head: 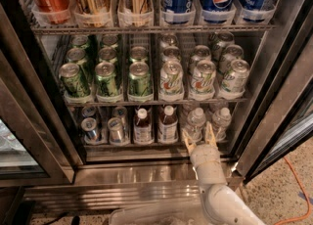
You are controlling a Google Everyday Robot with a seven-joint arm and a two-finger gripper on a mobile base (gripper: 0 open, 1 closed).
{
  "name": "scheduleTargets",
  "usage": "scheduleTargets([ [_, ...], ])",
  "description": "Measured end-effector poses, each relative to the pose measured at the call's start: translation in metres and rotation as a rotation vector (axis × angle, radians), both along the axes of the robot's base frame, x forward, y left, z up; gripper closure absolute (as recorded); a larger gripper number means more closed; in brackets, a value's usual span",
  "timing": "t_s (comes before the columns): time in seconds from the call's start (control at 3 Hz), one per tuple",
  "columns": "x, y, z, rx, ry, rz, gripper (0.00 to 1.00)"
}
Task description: Pick water bottle from bottom shelf of fridge
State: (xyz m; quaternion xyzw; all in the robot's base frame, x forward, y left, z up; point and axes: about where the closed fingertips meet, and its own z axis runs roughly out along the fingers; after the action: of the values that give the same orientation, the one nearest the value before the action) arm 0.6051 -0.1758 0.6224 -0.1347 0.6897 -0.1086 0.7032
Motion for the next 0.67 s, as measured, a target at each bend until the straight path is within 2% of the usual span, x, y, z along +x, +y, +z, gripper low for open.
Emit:
scheduleTargets([
  [0.67, 0.021, 0.000, -0.003, 0.038, 0.018, -0.007, 0.31],
])
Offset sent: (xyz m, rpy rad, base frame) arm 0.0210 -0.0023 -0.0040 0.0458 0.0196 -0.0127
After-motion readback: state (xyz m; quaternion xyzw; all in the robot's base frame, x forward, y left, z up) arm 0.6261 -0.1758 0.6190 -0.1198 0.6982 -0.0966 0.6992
